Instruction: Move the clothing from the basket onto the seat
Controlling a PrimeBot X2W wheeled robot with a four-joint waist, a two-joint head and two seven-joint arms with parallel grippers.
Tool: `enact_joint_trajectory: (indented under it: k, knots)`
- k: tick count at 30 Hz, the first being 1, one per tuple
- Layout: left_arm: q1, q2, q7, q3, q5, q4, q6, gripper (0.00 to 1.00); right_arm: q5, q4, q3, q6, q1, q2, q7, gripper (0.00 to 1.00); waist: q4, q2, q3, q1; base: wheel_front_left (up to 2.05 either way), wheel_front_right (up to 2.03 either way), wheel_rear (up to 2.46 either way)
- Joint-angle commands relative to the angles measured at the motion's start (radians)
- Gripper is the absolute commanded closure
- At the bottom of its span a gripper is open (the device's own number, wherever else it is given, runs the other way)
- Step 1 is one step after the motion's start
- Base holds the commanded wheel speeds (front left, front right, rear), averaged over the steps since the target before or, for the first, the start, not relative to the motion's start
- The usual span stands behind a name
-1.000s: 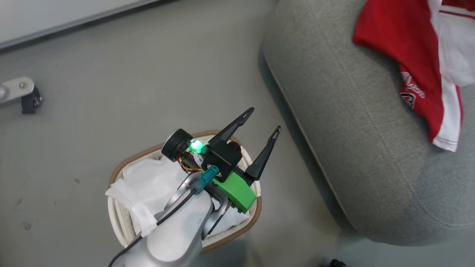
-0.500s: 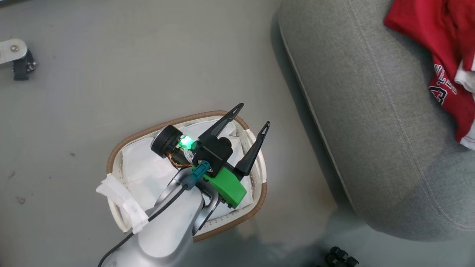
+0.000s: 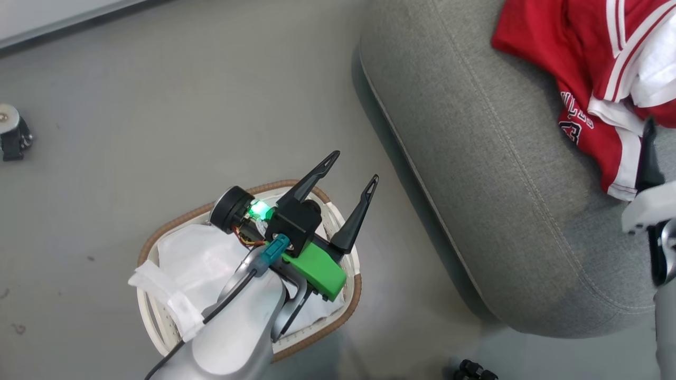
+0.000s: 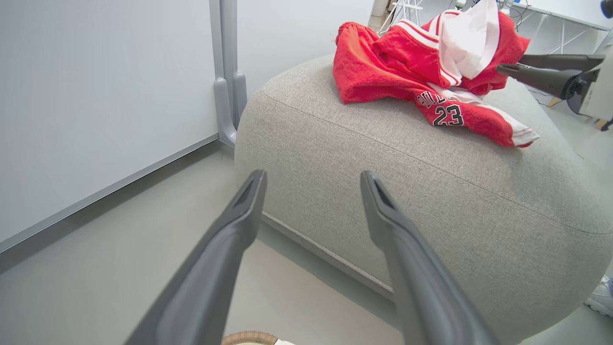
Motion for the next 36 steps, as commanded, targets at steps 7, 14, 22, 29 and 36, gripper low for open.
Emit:
enact_joint_trajectory:
  k: [7,14,22,29,36]
  knots:
    - [0.056,-0.016,0.000,0.039,-0.027,-0.006,0.004,0.00,-0.004,-0.080,-0.003,-0.001,0.111,0.009,-0.002,0.00,0.022,-0.0001,-0.119,-0.0001,0.00,0.00,0.00]
    - [0.117,-0.031,0.000,0.098,-0.049,-0.017,0.006,0.00,0.004,-0.126,0.023,-0.001,0.141,-0.036,-0.002,0.00,0.091,-0.0001,-0.222,-0.0001,0.00,0.00,0.00]
    - [0.178,-0.036,0.000,0.154,-0.083,-0.040,0.028,0.00,0.013,-0.154,0.089,-0.001,0.114,-0.037,-0.002,0.00,0.199,-0.0001,-0.295,-0.0001,0.00,0.00,0.00]
    - [0.225,-0.036,0.000,0.231,-0.106,-0.063,0.058,0.00,0.020,-0.148,0.214,-0.001,0.093,0.035,-0.002,0.00,0.279,-0.0001,-0.321,-0.0001,0.00,0.00,0.00]
    - [0.286,-0.036,0.000,0.328,-0.102,-0.071,0.083,0.00,0.033,-0.167,0.279,-0.001,0.150,0.114,-0.002,0.00,0.339,-0.0001,-0.349,-0.0001,0.00,0.00,0.00]
